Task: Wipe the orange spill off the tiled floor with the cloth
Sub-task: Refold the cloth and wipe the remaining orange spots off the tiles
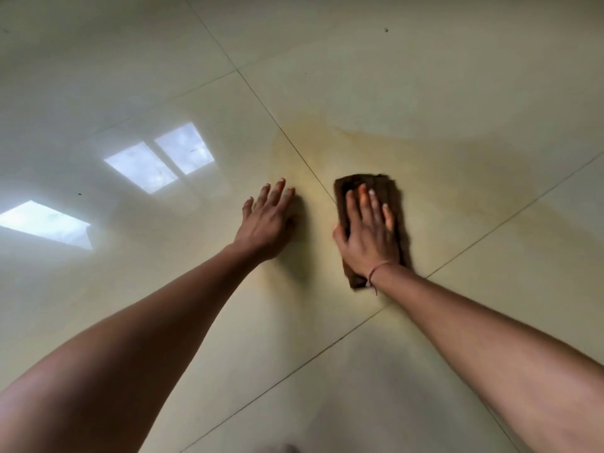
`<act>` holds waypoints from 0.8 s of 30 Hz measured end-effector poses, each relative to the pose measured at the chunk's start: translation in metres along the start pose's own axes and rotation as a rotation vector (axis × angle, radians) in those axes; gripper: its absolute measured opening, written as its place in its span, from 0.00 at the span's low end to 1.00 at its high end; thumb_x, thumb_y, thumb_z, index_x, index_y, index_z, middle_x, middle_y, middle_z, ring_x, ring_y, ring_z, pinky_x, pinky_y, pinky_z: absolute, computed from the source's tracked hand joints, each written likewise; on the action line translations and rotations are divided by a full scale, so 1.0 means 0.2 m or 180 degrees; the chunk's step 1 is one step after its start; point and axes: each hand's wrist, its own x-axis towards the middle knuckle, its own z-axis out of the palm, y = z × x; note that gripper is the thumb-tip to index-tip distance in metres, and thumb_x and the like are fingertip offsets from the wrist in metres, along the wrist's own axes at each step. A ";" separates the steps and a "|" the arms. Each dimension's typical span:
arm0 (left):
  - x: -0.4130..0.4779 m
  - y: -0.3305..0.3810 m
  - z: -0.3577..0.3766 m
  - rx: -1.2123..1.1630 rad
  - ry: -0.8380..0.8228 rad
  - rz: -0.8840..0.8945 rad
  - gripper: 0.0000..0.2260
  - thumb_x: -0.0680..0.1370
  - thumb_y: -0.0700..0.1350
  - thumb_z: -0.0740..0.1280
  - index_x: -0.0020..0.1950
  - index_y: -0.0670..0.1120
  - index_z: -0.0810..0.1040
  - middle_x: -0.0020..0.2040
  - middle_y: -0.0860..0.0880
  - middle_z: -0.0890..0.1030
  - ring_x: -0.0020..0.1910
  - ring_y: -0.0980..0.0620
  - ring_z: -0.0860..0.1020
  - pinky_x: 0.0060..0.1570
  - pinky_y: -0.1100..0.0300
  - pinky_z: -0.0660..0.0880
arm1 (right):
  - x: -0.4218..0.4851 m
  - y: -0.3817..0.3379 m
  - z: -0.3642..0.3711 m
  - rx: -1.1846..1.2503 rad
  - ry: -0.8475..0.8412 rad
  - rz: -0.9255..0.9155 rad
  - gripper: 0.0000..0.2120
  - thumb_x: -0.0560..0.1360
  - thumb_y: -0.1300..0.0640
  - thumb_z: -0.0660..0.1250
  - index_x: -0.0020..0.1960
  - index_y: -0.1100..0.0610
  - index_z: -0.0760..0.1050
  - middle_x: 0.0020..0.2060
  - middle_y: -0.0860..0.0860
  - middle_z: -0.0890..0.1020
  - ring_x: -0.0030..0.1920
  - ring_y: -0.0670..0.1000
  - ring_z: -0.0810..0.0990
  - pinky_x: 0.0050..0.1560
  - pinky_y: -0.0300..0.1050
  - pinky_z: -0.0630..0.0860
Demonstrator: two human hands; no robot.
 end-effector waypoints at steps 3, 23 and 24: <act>-0.01 0.15 0.06 0.0062 -0.0192 0.0176 0.27 0.82 0.53 0.54 0.79 0.48 0.51 0.80 0.47 0.47 0.78 0.43 0.47 0.73 0.42 0.49 | -0.32 0.17 -0.01 -0.0310 -0.0511 -0.1585 0.34 0.76 0.40 0.52 0.78 0.53 0.55 0.77 0.55 0.57 0.77 0.54 0.55 0.74 0.53 0.50; -0.44 1.10 0.43 0.0186 -0.0732 0.1200 0.27 0.81 0.44 0.52 0.79 0.47 0.48 0.80 0.48 0.47 0.78 0.47 0.45 0.74 0.45 0.46 | -1.11 0.93 -0.12 -0.0036 -0.0184 -0.0002 0.32 0.76 0.43 0.51 0.78 0.53 0.57 0.77 0.54 0.58 0.77 0.53 0.56 0.75 0.53 0.51; -0.47 1.14 0.44 0.0240 -0.0788 0.1300 0.27 0.82 0.45 0.52 0.79 0.47 0.47 0.80 0.49 0.46 0.78 0.47 0.45 0.74 0.44 0.46 | -1.13 1.03 -0.14 -0.0092 -0.0060 0.0357 0.32 0.76 0.43 0.51 0.78 0.53 0.58 0.77 0.54 0.59 0.77 0.53 0.57 0.74 0.53 0.50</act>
